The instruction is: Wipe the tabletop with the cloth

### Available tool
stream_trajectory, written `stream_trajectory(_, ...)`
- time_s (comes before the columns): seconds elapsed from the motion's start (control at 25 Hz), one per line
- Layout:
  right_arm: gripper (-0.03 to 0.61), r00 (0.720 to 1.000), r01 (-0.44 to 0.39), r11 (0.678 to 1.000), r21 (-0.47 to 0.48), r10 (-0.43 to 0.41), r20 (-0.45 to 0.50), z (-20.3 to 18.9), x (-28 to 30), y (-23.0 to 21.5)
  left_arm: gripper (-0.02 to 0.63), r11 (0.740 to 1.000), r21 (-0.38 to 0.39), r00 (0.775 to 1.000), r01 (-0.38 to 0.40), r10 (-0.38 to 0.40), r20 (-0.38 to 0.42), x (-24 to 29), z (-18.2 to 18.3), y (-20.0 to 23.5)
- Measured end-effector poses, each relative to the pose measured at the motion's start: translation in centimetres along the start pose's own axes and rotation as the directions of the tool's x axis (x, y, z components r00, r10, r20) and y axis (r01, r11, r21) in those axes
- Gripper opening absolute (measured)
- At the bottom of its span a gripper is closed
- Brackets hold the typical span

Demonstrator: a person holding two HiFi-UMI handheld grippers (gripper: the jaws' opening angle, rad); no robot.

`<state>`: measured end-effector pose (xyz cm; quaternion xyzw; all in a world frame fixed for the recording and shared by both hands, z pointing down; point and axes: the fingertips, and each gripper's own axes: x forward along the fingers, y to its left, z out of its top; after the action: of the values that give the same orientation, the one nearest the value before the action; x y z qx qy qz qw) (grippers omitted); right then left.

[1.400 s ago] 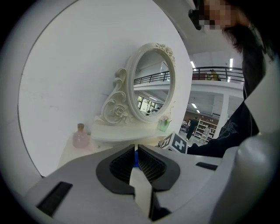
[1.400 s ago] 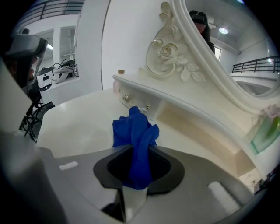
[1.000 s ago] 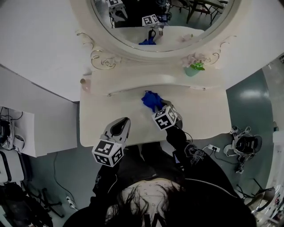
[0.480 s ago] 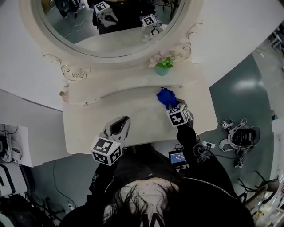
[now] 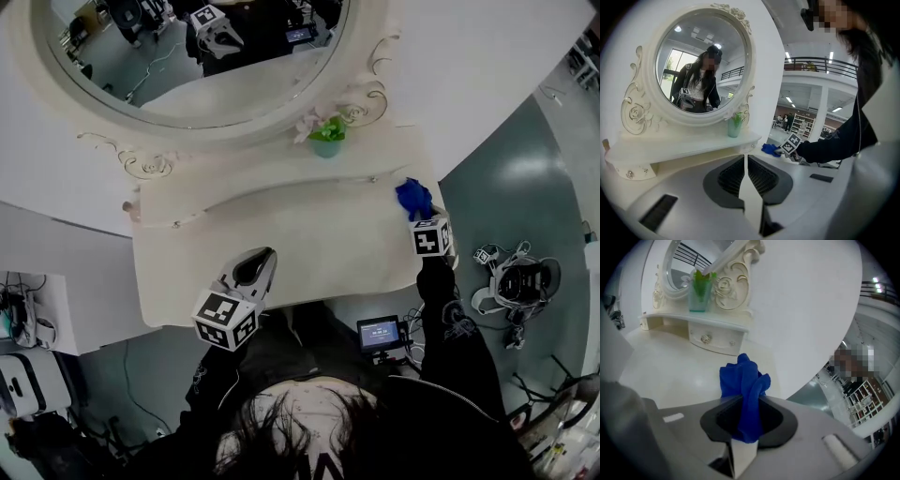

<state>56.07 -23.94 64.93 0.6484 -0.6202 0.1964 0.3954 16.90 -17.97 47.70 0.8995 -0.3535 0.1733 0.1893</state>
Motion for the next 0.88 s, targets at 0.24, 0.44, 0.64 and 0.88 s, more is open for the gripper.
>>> stream_trajectory(0.24,0.084,0.998,0.058,0.996,0.072,-0.058,-0.001,-1.9,-0.5,-3.8,0.003,1.0,0.022,0.999,-0.012,0.013,-0.047,-0.6,-0.4,0.3)
stream_trajectory(0.44,0.084,0.996,0.086,0.99,0.108,-0.087,0.002,-1.8,-0.5,-3.9,0.003,1.0,0.02,0.998,-0.017,0.018,-0.052,-1.1,-0.5,0.8)
stream_trajectory(0.64,0.086,0.991,0.115,0.992,0.061,-0.119,0.061,0.0,-3.2,-2.6,0.003,1.0,0.015,0.999,-0.026,0.027,-0.034,-2.8,-0.6,2.1)
stream_trajectory(0.88,0.086,0.992,0.033,0.995,0.094,-0.044,0.12,3.4,-8.3,3.7,0.003,0.998,-0.017,0.998,-0.057,0.057,0.002,-6.8,-1.7,5.4)
